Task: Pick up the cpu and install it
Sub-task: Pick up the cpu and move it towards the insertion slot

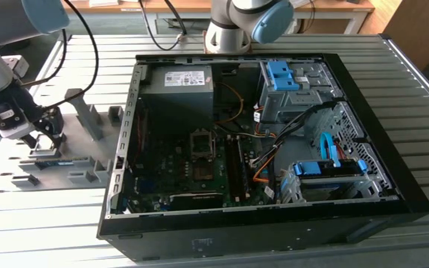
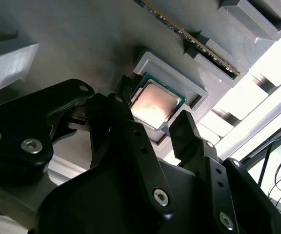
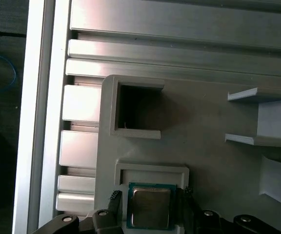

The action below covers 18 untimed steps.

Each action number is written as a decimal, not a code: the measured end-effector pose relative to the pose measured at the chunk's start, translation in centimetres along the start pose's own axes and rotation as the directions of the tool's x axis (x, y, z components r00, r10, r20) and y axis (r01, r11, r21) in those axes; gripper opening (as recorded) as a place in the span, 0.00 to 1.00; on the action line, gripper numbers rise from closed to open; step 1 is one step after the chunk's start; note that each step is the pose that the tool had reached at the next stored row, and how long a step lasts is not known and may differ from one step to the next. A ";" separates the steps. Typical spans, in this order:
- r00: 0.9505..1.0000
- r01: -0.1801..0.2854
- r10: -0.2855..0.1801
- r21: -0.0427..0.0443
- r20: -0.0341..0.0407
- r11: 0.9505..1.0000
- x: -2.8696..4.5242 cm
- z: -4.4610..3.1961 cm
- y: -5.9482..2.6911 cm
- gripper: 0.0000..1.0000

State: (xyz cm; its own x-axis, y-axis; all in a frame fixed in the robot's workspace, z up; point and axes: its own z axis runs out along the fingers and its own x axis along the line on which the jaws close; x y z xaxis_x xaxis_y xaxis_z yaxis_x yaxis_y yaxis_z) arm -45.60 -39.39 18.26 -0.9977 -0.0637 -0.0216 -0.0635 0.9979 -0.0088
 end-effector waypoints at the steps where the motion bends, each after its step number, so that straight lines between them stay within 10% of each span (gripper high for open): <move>1: 1.000 0.000 0.000 0.000 0.000 1.000 0.00 0.01 0.00 0.59; 18: 1.000 0.000 0.000 0.000 0.000 1.000 0.00 0.08 0.00 0.47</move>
State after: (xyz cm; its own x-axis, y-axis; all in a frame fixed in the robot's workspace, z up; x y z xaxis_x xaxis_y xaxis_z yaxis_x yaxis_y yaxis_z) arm -45.60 -39.39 18.18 -0.9977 -0.0637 -0.0214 -0.0636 0.9979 -0.0089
